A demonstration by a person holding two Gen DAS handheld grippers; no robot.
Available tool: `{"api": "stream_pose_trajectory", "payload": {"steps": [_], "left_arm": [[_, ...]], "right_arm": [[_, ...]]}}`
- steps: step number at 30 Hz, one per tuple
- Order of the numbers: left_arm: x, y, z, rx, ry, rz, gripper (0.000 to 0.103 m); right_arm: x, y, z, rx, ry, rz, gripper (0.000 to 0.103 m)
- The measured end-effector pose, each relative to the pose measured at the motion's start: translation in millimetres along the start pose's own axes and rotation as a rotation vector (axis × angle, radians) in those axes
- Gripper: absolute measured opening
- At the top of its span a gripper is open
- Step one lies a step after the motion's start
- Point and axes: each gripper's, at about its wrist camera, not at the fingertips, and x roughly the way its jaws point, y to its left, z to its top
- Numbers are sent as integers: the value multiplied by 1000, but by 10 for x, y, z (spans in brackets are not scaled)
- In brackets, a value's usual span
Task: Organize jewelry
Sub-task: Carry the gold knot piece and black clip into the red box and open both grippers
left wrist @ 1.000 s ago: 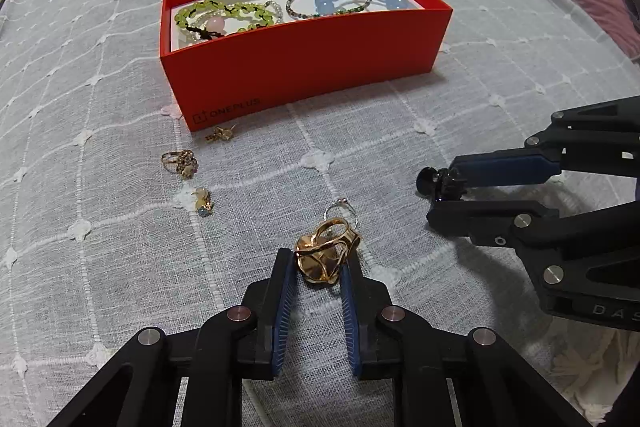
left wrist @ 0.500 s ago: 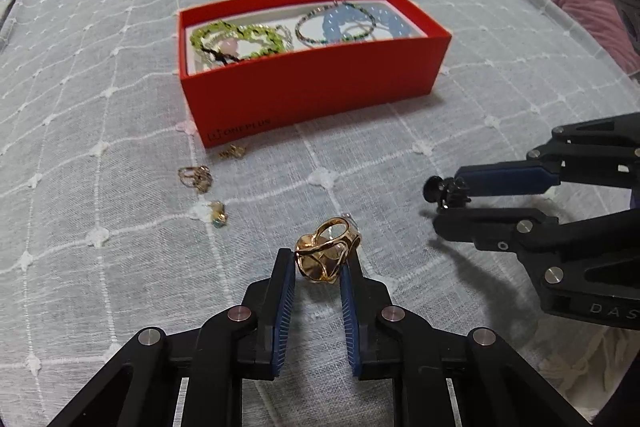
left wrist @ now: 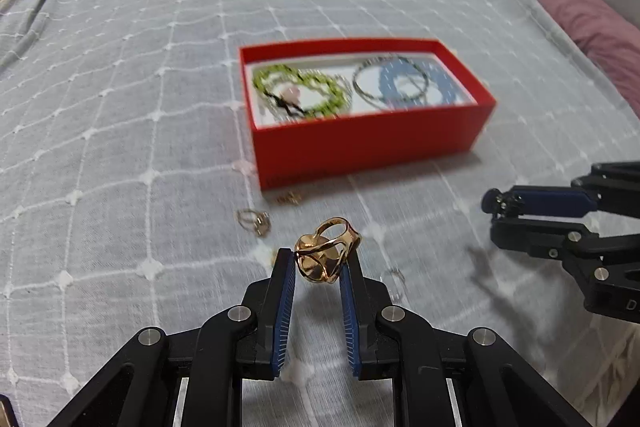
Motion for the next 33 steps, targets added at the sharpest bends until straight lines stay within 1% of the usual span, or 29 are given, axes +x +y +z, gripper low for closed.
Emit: {"api": "stream_pose_trajectory", "payload": {"steps": [5, 14, 21, 26, 33], "left_arm": [[19, 16, 129, -24, -28, 6, 17], [124, -3, 379, -73, -74, 2, 17], [245, -76, 547, -82, -115, -7, 17], [364, -133, 606, -89, -116, -2, 17], [477, -193, 671, -79, -112, 18, 17]], "right_arm": [[-38, -85, 87, 27, -30, -10, 29], [-133, -232, 268, 75, -112, -29, 29], [-126, -341, 363, 93, -166, -59, 29], [-73, -419, 421, 111, -181, -65, 29], [8, -479, 460, 123, -179, -74, 29]]}}
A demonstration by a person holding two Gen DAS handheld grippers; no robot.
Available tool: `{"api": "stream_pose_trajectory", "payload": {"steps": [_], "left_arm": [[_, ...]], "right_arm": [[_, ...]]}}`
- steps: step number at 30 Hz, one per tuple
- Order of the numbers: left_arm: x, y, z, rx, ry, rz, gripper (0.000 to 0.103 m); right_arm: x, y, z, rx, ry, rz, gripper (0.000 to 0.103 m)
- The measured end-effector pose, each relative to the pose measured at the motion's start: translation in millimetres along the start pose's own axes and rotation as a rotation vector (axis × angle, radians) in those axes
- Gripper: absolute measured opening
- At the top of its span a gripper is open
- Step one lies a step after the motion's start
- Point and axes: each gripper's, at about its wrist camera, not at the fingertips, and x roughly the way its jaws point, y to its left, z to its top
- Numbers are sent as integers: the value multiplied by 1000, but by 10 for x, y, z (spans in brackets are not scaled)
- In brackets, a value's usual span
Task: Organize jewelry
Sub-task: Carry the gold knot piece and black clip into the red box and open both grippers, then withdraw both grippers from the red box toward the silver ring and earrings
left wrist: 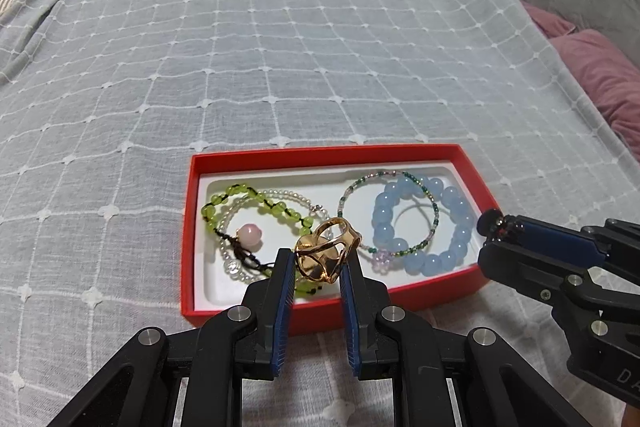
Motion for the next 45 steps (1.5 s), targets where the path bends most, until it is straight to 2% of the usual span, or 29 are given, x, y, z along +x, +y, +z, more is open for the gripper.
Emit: {"api": "stream_pose_trajectory", "payload": {"steps": [9, 11, 13, 29, 34, 42, 45], "left_arm": [[75, -9, 11, 3, 4, 12, 19], [70, -23, 11, 13, 3, 19, 32], [47, -46, 10, 29, -9, 35, 41], [-116, -49, -55, 69, -21, 58, 47], [-184, -42, -94, 75, -21, 61, 50], [-333, -15, -205, 63, -9, 66, 60], [-385, -4, -277, 61, 5, 68, 70]], "right_arm": [[32, -30, -10, 6, 7, -4, 29], [35, -30, -10, 6, 7, -5, 29], [44, -30, -7, 4, 7, -6, 29], [142, -14, 47, -9, 13, 1, 30], [24, 26, 36, -24, -5, 12, 40], [-139, 100, -63, -43, 8, 11, 48], [-179, 117, -132, -44, 29, 8, 59]]}}
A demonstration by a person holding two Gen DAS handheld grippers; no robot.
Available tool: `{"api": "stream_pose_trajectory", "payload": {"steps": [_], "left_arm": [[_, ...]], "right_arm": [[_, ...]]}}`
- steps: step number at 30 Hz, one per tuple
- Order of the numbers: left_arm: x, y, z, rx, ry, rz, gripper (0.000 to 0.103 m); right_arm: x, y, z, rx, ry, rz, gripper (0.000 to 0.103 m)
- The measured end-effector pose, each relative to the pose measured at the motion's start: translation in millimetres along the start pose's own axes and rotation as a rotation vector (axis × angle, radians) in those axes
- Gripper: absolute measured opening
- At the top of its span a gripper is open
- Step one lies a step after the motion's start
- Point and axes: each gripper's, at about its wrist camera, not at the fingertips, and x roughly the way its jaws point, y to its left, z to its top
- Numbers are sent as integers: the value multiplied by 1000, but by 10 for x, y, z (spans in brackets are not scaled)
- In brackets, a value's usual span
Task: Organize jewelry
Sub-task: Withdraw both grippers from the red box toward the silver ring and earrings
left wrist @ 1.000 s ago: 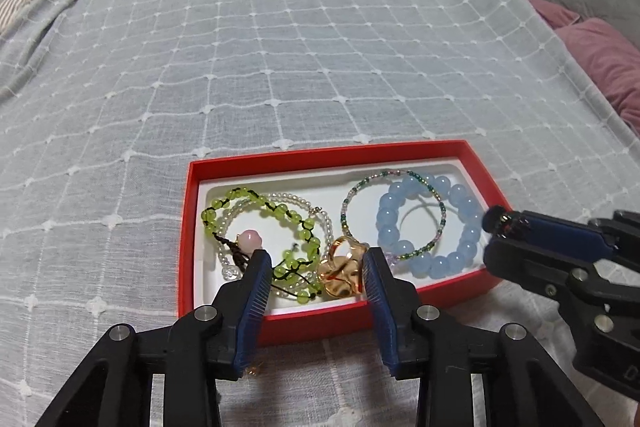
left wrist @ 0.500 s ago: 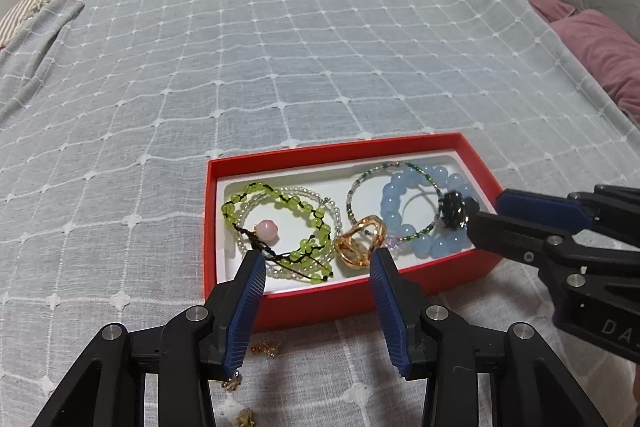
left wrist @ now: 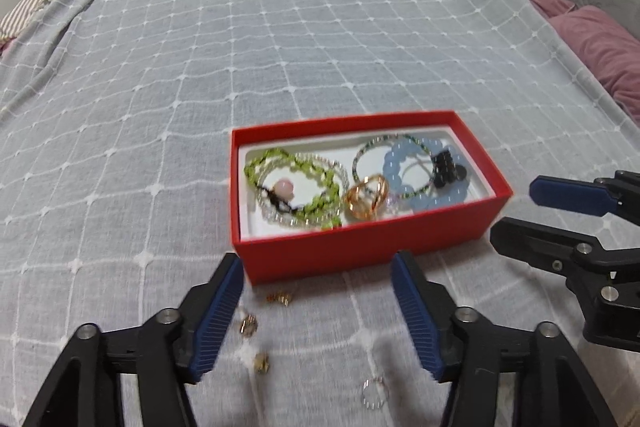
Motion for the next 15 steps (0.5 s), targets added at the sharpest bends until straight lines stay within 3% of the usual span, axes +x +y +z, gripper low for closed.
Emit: {"api": "stream_pose_trajectory", "payload": {"steps": [8, 15], "left_arm": [[-75, 71, -204, 17, 52, -2, 89], [-42, 197, -384, 0, 126, -6, 94]], "right_arm": [[-27, 99, -188, -28, 52, -14, 69], [33, 232, -377, -74, 118, -12, 73]]}}
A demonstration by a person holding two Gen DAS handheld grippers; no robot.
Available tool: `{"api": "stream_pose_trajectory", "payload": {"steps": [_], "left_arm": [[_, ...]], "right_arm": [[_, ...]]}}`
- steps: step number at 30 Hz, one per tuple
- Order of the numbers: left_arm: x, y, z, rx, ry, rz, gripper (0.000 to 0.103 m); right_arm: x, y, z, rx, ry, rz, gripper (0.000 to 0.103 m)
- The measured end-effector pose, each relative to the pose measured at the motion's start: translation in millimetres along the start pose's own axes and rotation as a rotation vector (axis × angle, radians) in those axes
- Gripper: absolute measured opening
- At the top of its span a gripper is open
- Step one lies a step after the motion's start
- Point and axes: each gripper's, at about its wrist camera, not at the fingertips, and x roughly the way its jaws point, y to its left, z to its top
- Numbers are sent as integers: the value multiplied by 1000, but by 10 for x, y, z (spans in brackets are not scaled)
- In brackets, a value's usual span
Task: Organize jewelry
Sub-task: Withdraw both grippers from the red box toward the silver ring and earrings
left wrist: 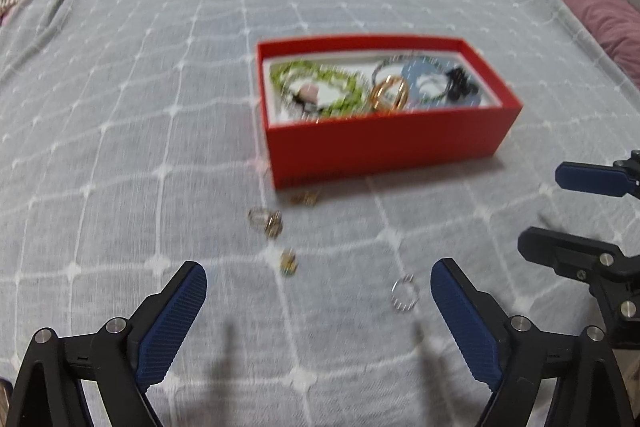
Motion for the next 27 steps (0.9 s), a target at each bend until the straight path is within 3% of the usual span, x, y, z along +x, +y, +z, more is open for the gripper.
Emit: {"api": "stream_pose_trajectory", "payload": {"steps": [13, 27], "left_arm": [[91, 286, -256, -26, 89, 48, 95], [86, 368, -380, -8, 118, 95, 95]], "right_arm": [[212, 239, -222, -87, 90, -17, 73], [394, 497, -205, -120, 71, 13, 73]]}}
